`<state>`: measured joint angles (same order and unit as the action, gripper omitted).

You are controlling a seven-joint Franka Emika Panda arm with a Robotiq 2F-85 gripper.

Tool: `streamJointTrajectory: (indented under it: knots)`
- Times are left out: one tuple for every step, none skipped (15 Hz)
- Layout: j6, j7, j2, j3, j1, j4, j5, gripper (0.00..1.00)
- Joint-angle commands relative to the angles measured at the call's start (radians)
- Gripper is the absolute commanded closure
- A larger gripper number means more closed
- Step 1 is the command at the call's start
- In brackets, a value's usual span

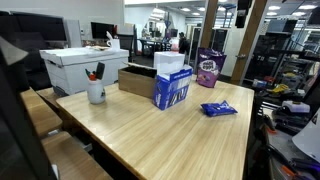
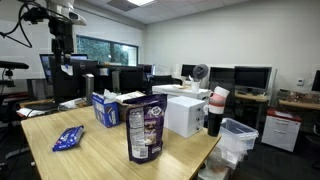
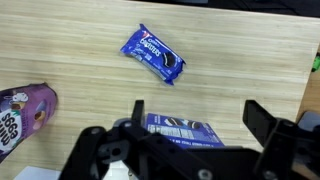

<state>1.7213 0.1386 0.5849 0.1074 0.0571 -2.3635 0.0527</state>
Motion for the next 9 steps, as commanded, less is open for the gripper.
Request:
streamJointTrajectory:
  knots:
    - [0.074, 0.043, -0.063, 0.019, -0.010, 0.004, -0.008, 0.00]
    - [0.097, 0.059, -0.077, 0.025, -0.013, 0.004, -0.014, 0.00]
    - [0.128, 0.085, -0.091, 0.033, -0.017, 0.002, -0.021, 0.00]
    - [0.150, 0.105, -0.106, 0.038, -0.018, 0.003, -0.024, 0.00]
    - [0.171, 0.125, -0.120, 0.042, -0.019, 0.004, -0.027, 0.00]
    - [0.229, 0.188, -0.151, 0.063, -0.023, 0.001, -0.043, 0.00]
    - [0.243, 0.210, -0.159, 0.067, -0.023, 0.001, -0.052, 0.00]
    - [0.277, 0.270, -0.181, 0.087, -0.023, -0.001, -0.076, 0.00]
    - [0.283, 0.303, -0.189, 0.097, -0.024, 0.001, -0.086, 0.00]
